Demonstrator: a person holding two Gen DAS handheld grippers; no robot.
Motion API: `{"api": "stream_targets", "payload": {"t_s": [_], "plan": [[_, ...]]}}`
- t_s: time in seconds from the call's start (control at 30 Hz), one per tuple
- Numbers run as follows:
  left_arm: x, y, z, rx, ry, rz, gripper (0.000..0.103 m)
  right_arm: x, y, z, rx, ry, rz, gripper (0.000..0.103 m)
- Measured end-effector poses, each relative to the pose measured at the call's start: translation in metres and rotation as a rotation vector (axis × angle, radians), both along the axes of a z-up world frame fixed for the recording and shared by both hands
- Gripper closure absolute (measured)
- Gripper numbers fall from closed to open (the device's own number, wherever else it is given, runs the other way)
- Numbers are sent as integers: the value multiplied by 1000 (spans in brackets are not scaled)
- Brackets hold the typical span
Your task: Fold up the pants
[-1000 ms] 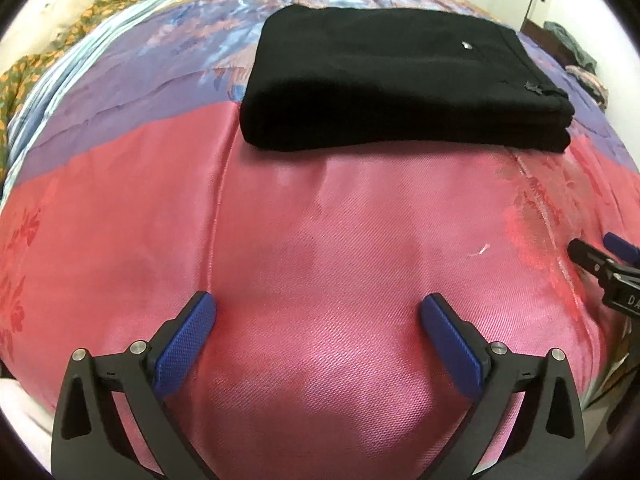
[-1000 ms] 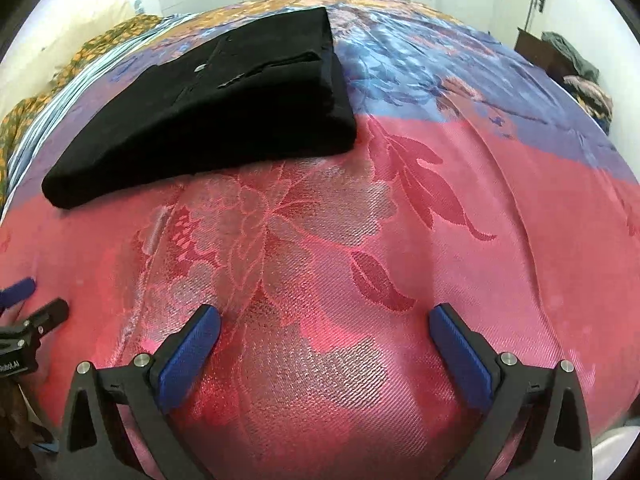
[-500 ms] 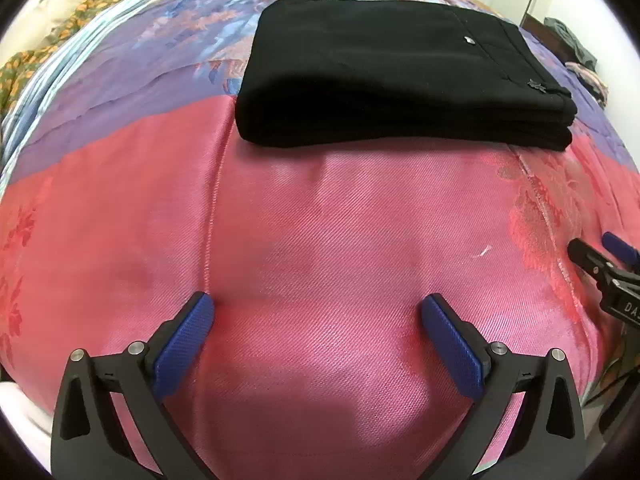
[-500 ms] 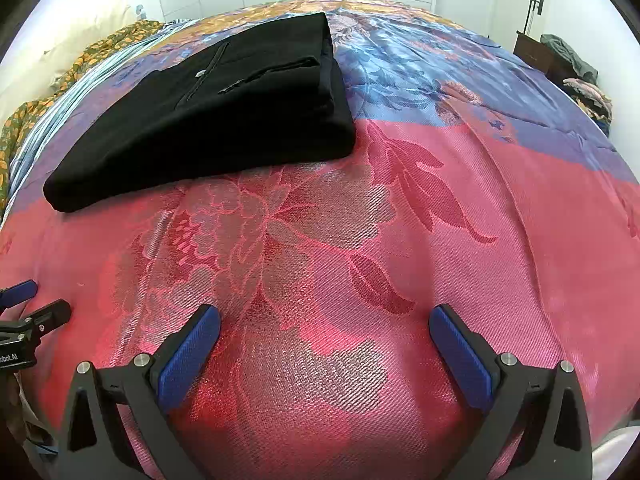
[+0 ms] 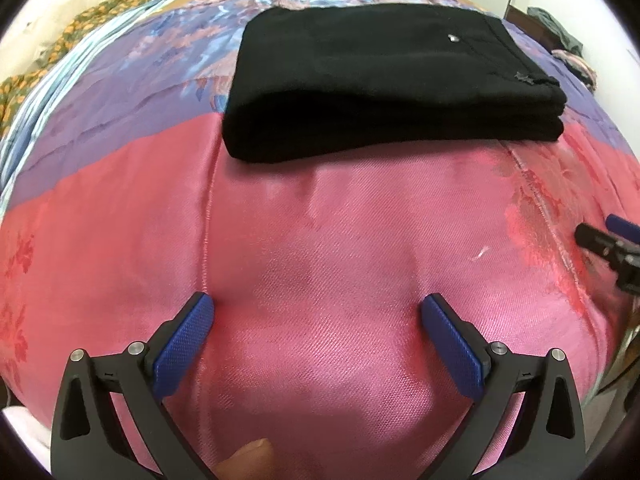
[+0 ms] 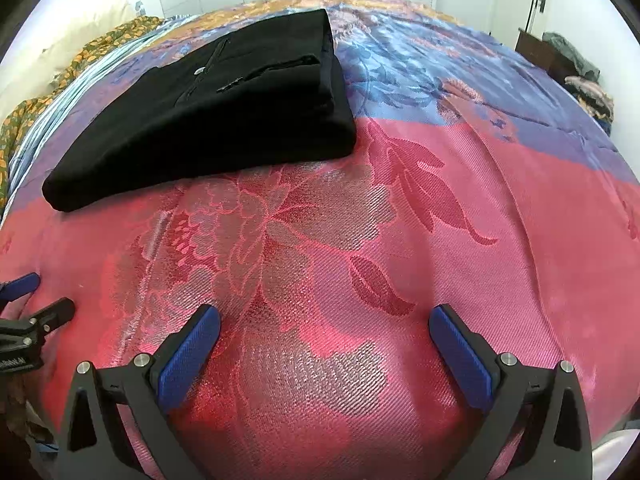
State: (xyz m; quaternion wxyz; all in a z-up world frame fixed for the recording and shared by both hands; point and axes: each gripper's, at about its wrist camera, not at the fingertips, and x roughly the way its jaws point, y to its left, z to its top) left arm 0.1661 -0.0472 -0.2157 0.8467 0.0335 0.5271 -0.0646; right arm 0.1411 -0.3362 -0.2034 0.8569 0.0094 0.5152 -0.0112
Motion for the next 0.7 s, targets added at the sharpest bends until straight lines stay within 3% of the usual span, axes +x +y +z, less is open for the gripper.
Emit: {"api": "stream_targets", "payload": {"t_s": [0.13,0.47,0.57,0.7], "plan": [[-18,1,42,-26,-100,-34,1,-7,-1,39,-31,-50,42,0],[-52,23,218,-103,-474,-99,0,-53,18,162,-99,-223,237,0],[-69,25,250,-106,-563,-103,0,-68,27,198,-81,-264,238,0],[-96,23,262,-133,-612,-85,0,-102,35,236,-29,-378,189,0]]}}
